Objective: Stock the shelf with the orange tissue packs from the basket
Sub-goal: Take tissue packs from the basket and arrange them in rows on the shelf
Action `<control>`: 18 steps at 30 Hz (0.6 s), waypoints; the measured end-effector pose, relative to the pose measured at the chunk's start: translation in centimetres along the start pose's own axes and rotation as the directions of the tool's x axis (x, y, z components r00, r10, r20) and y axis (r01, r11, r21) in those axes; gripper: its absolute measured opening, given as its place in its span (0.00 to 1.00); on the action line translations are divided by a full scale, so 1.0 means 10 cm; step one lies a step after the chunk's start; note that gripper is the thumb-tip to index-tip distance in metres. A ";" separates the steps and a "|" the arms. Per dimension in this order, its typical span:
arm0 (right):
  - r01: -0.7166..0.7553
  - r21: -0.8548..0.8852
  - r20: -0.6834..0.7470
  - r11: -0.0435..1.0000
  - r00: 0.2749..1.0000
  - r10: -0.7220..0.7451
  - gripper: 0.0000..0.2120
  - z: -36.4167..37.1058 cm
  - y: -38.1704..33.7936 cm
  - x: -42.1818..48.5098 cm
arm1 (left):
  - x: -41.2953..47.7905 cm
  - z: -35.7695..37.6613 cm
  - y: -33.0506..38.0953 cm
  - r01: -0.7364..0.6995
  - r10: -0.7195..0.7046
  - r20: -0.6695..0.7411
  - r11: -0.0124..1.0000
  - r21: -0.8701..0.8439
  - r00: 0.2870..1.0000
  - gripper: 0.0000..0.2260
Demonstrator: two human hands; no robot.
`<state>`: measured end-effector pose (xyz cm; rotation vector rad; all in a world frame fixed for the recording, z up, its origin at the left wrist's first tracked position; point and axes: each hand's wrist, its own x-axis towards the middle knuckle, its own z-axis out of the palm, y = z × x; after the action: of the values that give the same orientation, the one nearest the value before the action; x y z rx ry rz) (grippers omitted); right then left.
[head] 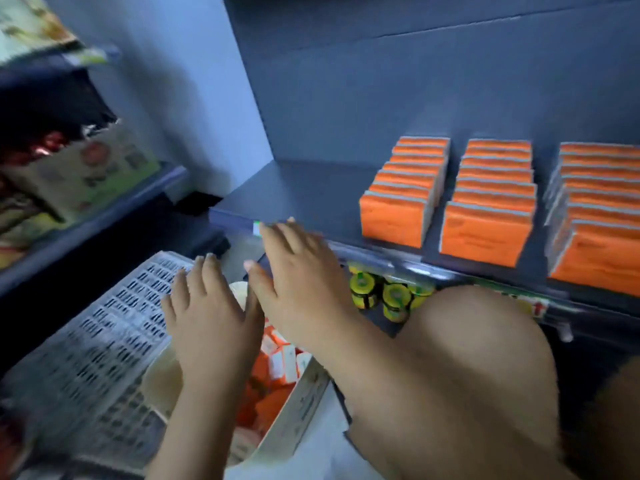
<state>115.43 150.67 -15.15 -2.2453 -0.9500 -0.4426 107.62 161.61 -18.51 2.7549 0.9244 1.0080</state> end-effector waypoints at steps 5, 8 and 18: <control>-0.059 -0.056 0.238 0.997 0.969 0.071 0.28 0.78 -0.16 -0.04 | -0.30 0.23 -0.75 0.126 -0.150 0.137 0.977 0.171 0.979 0.31; -0.013 -0.138 0.444 0.990 0.893 0.074 0.25 1.12 -0.02 -0.16 | -0.45 0.41 -0.97 0.160 -0.204 0.218 0.965 0.206 0.954 0.32; -0.312 -0.180 0.689 0.933 0.637 0.346 0.21 1.79 0.21 -0.28 | -0.78 1.01 -1.33 0.267 -0.343 0.479 0.938 0.220 0.808 0.29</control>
<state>116.02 160.36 -30.64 -2.5987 -0.8361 0.6500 102.11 169.50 -34.24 2.6301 1.3111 0.1386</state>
